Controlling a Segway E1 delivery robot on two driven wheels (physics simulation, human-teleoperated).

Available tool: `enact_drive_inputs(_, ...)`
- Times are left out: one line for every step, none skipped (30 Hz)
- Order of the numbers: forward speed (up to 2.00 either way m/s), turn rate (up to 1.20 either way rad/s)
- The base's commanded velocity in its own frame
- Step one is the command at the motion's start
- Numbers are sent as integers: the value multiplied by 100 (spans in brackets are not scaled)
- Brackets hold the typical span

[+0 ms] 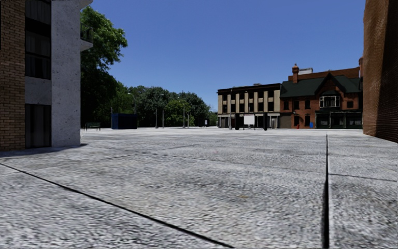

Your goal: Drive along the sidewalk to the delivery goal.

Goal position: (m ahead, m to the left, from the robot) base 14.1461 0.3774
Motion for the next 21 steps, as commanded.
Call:
enact_drive_inputs(200, 0)
enact_drive_inputs(200, 0)
enact_drive_inputs(200, 0)
enact_drive_inputs(200, 0)
enact_drive_inputs(200, 0)
enact_drive_inputs(200, 0)
enact_drive_inputs(200, 0)
enact_drive_inputs(200, 0)
enact_drive_inputs(200, 0)
enact_drive_inputs(200, 0)
enact_drive_inputs(200, 0)
enact_drive_inputs(200, 0)
enact_drive_inputs(200, 0)
enact_drive_inputs(200, 0)
enact_drive_inputs(200, 0)
enact_drive_inputs(200, 0)
enact_drive_inputs(200, 0)
enact_drive_inputs(200, 0)
enact_drive_inputs(200, 0)
enact_drive_inputs(200, 0)
enact_drive_inputs(200, 0)
